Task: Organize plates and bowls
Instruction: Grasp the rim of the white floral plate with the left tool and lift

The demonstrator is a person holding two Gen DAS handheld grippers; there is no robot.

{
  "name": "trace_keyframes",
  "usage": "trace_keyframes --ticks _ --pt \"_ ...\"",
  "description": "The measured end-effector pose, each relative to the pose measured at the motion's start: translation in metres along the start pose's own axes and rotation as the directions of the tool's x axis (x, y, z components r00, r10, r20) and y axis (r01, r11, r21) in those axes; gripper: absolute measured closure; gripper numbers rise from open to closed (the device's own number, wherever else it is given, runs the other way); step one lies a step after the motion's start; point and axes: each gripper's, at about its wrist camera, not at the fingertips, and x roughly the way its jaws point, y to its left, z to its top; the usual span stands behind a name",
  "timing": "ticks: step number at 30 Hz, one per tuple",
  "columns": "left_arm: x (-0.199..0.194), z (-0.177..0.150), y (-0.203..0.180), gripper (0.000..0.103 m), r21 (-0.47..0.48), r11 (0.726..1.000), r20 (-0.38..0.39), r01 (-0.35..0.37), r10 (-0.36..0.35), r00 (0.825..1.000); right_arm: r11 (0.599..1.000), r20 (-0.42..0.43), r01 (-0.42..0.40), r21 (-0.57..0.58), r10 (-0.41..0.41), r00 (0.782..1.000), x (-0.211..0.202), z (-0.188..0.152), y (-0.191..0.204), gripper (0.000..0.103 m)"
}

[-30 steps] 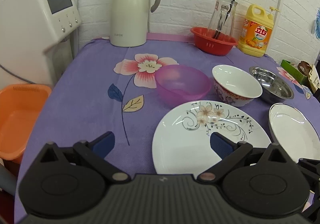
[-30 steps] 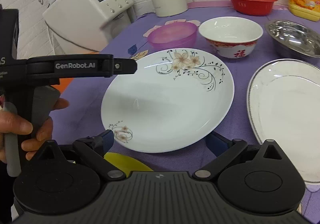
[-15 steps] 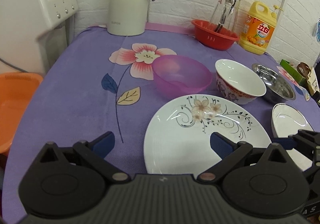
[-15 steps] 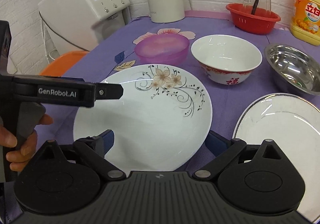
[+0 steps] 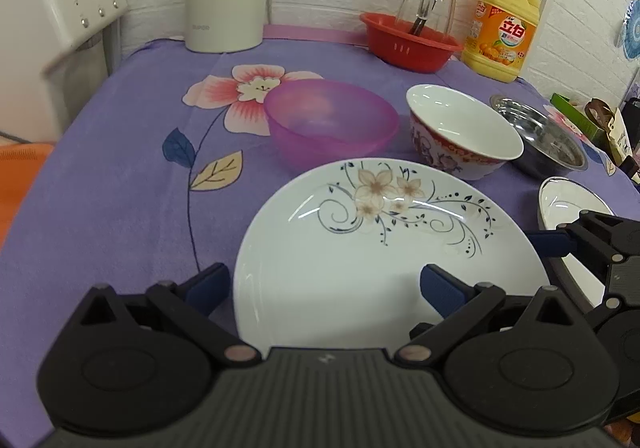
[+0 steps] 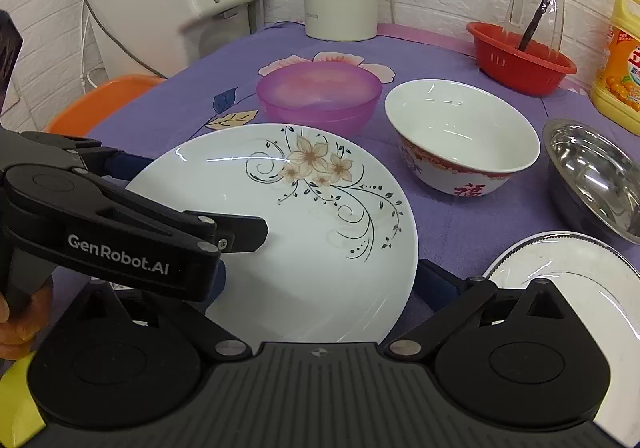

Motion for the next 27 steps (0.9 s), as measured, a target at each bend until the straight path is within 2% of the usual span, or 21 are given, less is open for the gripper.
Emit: trace_keyframes --ticks 7,13,16,18,21,23,25,27 --pt "-0.004 -0.001 0.006 0.003 -0.017 1.0 0.003 0.018 -0.018 1.0 0.998 0.002 -0.056 0.002 0.056 0.998 0.007 0.003 0.0 0.0" --pt "-0.003 -0.009 0.005 0.003 0.039 0.998 0.02 -0.047 0.046 0.999 0.997 0.038 -0.073 -0.018 0.074 0.997 0.004 -0.004 0.0 0.0" --pt "-0.004 -0.011 0.004 0.003 0.053 0.998 0.022 -0.045 0.044 0.999 0.997 0.047 -0.08 -0.022 0.08 0.996 0.001 -0.008 0.0 0.0" --pt "-0.004 -0.01 0.002 0.004 0.048 0.999 0.026 -0.018 0.017 1.0 0.998 0.043 -0.069 -0.012 0.069 0.997 -0.001 -0.009 0.003 0.0" --pt "-0.005 -0.009 -0.003 0.009 0.034 0.998 0.023 0.047 -0.048 0.999 0.998 0.043 -0.059 -0.009 0.06 0.997 -0.001 -0.009 0.005 0.0" --pt "-0.005 -0.011 -0.006 0.01 0.062 0.997 0.021 0.035 -0.037 0.999 0.997 0.041 -0.072 -0.017 0.073 0.996 -0.002 -0.01 0.003 0.0" --pt "-0.006 -0.014 -0.009 0.019 0.105 0.994 0.024 0.011 -0.013 1.0 0.995 0.039 -0.096 -0.04 0.097 0.994 -0.004 -0.012 0.0 0.0" --pt "-0.007 -0.012 -0.006 0.023 0.087 0.996 0.02 0.019 -0.021 1.0 0.993 0.04 -0.105 -0.047 0.106 0.993 -0.006 -0.013 0.0 0.0"
